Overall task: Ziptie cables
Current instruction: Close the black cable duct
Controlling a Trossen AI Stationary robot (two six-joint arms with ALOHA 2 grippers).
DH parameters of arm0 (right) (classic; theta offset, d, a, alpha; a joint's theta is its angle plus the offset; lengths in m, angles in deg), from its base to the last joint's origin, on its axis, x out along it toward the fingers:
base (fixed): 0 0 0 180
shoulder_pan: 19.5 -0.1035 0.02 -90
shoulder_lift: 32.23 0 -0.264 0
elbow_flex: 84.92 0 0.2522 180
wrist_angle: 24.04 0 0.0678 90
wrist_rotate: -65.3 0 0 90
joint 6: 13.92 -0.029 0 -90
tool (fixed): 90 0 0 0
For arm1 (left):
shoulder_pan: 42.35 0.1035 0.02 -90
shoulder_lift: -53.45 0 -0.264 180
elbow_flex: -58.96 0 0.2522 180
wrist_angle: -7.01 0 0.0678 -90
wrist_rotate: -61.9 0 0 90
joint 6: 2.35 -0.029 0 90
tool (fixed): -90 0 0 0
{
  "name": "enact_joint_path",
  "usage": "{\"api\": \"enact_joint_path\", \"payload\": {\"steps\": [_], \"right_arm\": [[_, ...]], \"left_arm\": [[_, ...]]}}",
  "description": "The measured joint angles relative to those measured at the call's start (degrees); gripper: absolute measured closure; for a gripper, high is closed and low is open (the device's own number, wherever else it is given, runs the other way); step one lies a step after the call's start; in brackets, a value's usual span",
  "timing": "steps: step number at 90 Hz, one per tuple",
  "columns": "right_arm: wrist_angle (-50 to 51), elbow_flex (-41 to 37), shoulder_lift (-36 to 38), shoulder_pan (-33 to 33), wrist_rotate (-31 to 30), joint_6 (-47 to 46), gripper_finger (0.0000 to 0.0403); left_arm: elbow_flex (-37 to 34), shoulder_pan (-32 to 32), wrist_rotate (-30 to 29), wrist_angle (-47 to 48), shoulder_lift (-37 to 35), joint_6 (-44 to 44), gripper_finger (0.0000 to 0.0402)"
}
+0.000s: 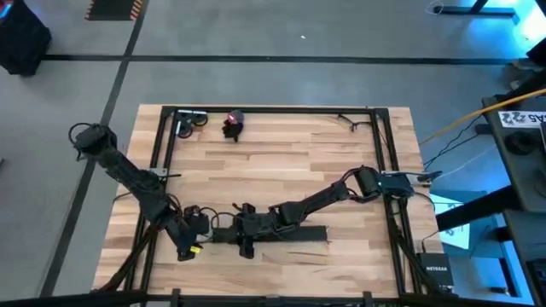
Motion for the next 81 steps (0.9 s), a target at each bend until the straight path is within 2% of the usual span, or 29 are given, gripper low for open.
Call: {"api": "enact_joint_path", "payload": {"steps": [14, 28, 60, 69, 81], "right_arm": [[-0.1, 0.0, 0.0, -0.1, 0.2, 1.7, 0.018], [-0.2, -0.1, 0.0, -0.1, 0.3, 2.2, 0.018], [0.0, -0.2, 0.1, -0.2, 0.4, 2.9, 0.018], [-0.2, -0.2, 0.1, -0.2, 0.4, 3.0, 0.018], [-0.6, -0.2, 0.0, -0.2, -0.5, 3.0, 0.018]], "left_arm": [[-2.6, -0.6, -5.0, -4.0, 4.0, 0.8, 0.0167], [-3.8, -0.2, -6.7, -12.6, 8.8, -2.8, 0.0177], [-3.8, -0.3, -6.5, -16.0, 10.9, -6.5, 0.0369], [-3.8, -0.3, -6.6, -16.5, 10.9, -6.9, 0.0395], [-4.0, -0.2, -7.7, -17.9, 11.0, -8.6, 0.0396]]}}
